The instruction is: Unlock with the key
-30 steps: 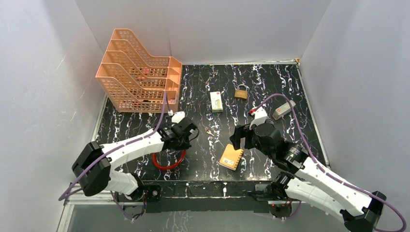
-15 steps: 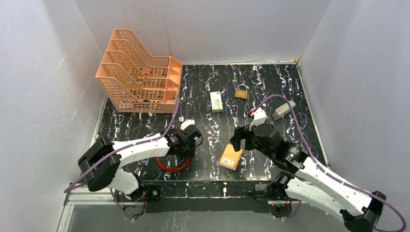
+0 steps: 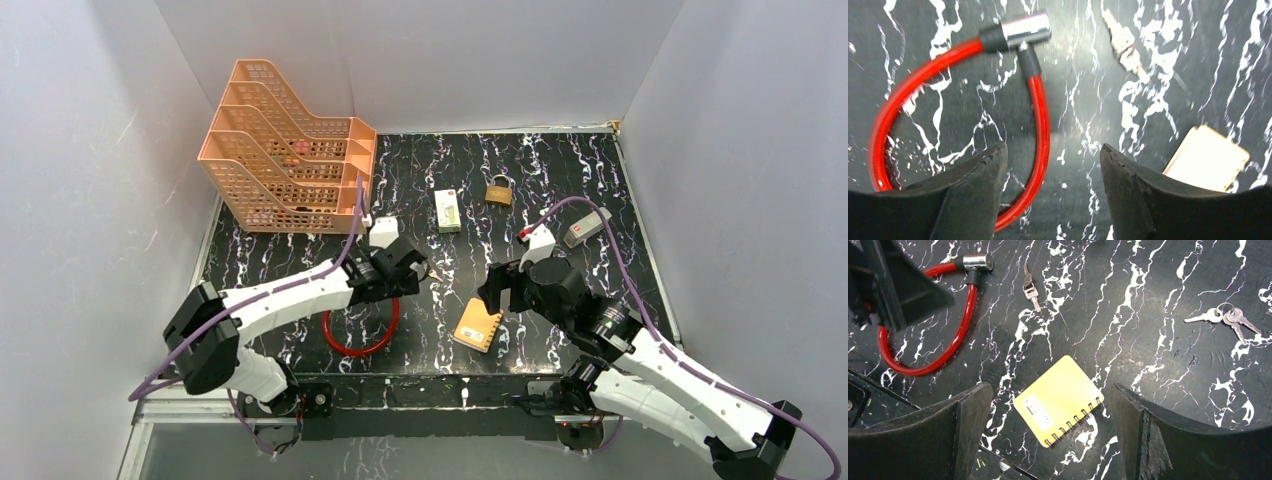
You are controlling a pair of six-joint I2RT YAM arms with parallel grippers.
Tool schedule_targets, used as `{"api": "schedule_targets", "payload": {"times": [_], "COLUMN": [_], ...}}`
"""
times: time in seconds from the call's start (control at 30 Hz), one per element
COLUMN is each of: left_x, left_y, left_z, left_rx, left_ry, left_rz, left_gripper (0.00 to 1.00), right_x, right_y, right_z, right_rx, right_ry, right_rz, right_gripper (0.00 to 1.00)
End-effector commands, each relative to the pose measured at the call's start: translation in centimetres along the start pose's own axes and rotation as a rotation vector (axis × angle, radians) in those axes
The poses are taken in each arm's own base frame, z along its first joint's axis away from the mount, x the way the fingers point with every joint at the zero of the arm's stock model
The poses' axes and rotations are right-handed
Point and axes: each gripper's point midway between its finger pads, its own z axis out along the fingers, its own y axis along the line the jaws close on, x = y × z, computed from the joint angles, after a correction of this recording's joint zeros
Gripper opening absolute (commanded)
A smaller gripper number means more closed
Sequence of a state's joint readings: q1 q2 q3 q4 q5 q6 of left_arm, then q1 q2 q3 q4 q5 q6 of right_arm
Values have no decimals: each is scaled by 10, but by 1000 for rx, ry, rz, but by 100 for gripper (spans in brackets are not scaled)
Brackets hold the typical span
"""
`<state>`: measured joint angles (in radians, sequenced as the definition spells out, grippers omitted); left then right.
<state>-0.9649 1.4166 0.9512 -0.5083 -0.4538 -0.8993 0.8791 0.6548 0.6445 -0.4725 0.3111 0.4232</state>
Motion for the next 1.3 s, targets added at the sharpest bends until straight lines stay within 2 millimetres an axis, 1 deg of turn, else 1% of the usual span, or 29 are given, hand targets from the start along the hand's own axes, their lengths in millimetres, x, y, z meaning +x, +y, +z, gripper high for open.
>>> {"api": "schedule_targets", "payload": {"times": [0.0,0.1,0.17,0.27,0.33,0.4,0.47,0.53,0.63,0.77,0.87,0.9,0.93,1.03,1.1,1.27], "left_x": [-40,-41,-39,-37,-35,-32,-27,-23,-16,-5,3,6,7,9,9,16], "left_y": [11,18,18,16,15,19,22,21,19,20,26,29,31,33,30,15], "left_z": [8,28,42,56,62,68,75,81,85,88,87,85,83,75,68,45], "left_rx": [-195,-315,-347,-356,-356,-365,-363,-344,-319,-289,-281,-281,-270,-214,-144,91], "left_ry": [-132,-78,-37,-9,3,24,56,80,99,131,150,153,154,148,141,140], "left_rz": [-103,-136,-148,-155,-162,-176,-186,-193,-182,-147,-107,-94,-80,-38,13,173], "left_gripper": [61,51,46,46,49,50,50,46,38,20,8,2,0,0,0,0], "right_x": [-20,-18,-17,-15,-15,-14,-14,-12,-10,-9,-9,-8,-9,-7,-5,3], "right_y": [9,11,13,16,17,17,18,18,18,19,20,20,21,22,23,23], "right_z": [-6,-5,-4,-2,-2,-1,-1,-1,0,3,5,5,6,8,10,16], "right_rx": [-34,-45,-57,-68,-75,-77,-83,-83,-86,-88,-91,-90,-91,-94,-96,-93], "right_ry": [-67,-67,-67,-62,-61,-59,-61,-60,-55,-51,-49,-46,-45,-34,-23,2], "right_rz": [41,59,66,71,73,75,75,75,74,74,72,70,68,63,62,63], "right_gripper": [96,96,96,96,96,96,96,96,96,96,96,96,96,96,96,96]}}
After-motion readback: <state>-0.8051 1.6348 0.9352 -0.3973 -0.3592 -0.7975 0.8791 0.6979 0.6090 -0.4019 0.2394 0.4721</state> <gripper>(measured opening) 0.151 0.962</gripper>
